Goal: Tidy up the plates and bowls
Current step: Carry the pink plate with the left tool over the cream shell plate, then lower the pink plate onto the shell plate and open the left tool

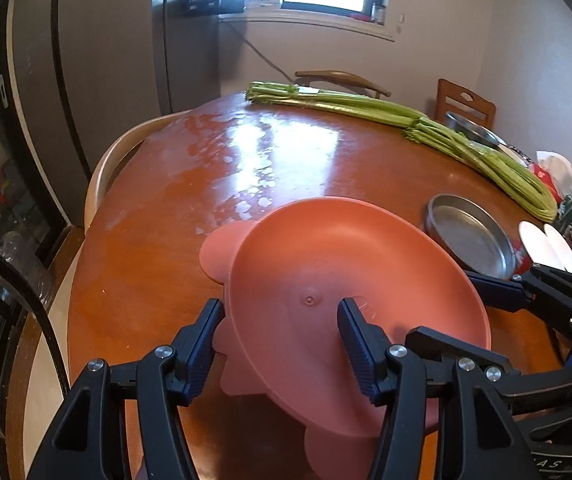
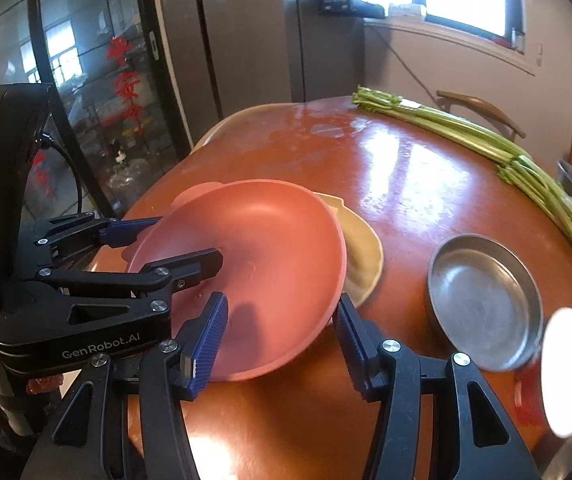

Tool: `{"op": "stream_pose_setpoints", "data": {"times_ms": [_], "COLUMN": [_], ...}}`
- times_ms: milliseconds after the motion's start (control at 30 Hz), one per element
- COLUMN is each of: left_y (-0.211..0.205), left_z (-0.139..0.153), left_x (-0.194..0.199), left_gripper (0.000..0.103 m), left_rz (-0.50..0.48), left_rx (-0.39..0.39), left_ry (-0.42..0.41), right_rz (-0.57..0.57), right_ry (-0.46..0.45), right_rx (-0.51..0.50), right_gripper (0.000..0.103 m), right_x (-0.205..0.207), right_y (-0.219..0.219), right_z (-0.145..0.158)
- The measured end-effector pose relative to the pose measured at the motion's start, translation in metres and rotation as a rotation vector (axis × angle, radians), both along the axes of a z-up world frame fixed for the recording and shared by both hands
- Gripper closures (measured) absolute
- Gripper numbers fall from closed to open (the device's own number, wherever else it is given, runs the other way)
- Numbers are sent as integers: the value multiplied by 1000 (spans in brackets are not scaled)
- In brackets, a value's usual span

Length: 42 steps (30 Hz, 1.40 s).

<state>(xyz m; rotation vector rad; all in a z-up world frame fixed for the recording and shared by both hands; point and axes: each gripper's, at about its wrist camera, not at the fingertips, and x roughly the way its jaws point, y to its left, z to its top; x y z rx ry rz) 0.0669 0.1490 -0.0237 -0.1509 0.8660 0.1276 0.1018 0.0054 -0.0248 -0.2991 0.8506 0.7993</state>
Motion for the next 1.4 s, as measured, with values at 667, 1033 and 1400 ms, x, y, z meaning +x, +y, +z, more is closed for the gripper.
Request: {"op": "stream_pose_setpoints", "data": {"times_ms": [667,1033,1400], "left_y": [0,-10,-6], "left_z": [-8,-13,-9], "left_x": [14,17,11], "left_gripper": [47,47,47], "left_rz": [-1,-23,10], "left_rx": [-2,-4,3], "left_ry": [19,40,24], "right_rz": [-25,-78,-100], "right_ry": [21,-62,-93], "right_rx": [-22,-78,-30], "right_gripper": [46,46,46], "right_x": [35,43,48], "right_y": [0,-1,-8], "right_z": [-20,-26,-22]}}
